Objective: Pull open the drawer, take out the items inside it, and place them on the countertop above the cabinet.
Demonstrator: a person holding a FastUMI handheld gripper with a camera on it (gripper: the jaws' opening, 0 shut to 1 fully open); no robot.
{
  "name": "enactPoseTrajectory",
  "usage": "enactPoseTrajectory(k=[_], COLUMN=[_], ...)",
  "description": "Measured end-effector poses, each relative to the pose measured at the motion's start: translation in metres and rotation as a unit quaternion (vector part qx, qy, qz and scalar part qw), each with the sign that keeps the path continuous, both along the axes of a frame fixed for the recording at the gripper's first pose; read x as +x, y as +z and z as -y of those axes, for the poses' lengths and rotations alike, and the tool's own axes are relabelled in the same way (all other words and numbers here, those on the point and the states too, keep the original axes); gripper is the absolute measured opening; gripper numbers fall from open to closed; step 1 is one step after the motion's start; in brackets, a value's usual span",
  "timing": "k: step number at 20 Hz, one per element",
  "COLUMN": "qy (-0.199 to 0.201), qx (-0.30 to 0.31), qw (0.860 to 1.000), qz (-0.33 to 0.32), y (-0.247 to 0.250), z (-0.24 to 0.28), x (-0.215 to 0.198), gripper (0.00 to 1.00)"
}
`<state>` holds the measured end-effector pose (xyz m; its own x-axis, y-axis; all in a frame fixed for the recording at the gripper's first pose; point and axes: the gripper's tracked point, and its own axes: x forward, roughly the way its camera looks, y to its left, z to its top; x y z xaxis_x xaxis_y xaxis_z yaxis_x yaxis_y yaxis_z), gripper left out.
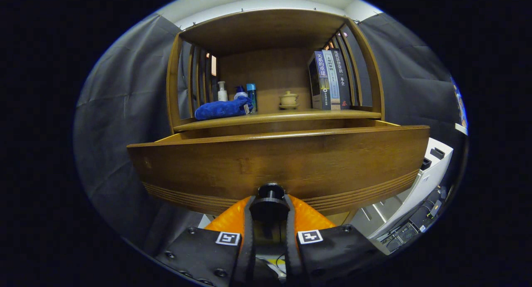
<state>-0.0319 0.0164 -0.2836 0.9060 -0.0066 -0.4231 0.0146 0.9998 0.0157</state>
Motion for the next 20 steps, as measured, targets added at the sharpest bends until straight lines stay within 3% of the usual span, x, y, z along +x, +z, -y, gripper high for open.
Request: enactPoseTrajectory(k=[15, 20], qy=[0.003, 0.003], qx=[0.0, -0.007], qw=[1.0, 1.0], qz=[-0.009, 0.0], y=[-0.003, -0.002], z=[0.0, 0.0], x=[-0.023, -0.024], gripper=[0.38, 0.51])
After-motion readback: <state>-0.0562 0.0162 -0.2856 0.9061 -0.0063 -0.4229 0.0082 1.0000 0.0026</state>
